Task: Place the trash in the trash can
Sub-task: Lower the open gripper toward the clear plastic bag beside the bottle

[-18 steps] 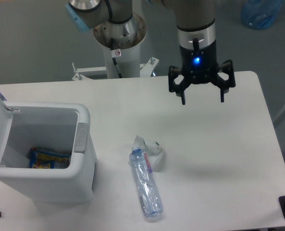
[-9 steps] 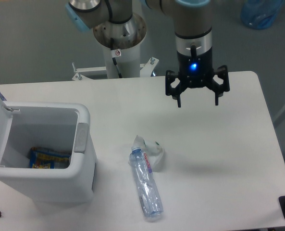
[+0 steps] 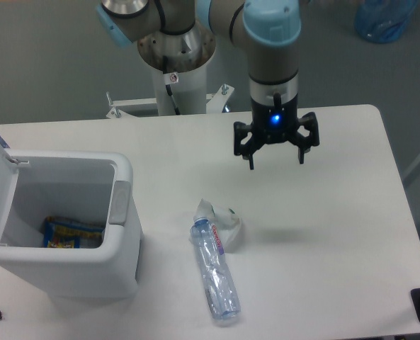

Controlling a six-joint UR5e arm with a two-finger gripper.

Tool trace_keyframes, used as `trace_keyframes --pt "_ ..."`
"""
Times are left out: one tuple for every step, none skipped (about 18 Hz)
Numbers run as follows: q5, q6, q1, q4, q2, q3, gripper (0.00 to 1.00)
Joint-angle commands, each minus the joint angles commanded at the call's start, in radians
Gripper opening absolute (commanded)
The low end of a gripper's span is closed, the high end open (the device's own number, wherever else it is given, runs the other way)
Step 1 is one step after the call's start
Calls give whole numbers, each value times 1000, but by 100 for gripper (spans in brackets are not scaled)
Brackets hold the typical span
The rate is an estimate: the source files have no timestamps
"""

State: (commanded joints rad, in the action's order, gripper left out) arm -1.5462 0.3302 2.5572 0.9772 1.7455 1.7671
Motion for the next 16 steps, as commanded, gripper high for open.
trace_keyframes --pt "-5 -26 -8 -2 23 5 100" --pt "0 -55 -11 -5 35 5 100" --pt "5 -95 -17 -15 46 6 100" --pt "6 -132 -35 -28 58 6 100" --pt "5 -157 -46 -37 75 6 100" --pt "5 -166 -49 -43 88 8 100" --pt "0 -169 -61 -45 100 8 100" --pt "-3 -175 -78 -45 112 9 100" --pt "-5 -189 -92 -45 121 17 100" --pt "-5 -203 -103 -49 131 20 100" --pt "-5 -212 -104 -54 134 29 100" --pt "-6 -215 -104 -54 141 35 100" --pt "-6 -215 -104 -54 144 37 100" --pt "-6 -217 -106 -54 146 38 100" --pt "-6 -217 -114 -54 151 44 100" --pt "-8 -215 -117 -54 154 54 100"
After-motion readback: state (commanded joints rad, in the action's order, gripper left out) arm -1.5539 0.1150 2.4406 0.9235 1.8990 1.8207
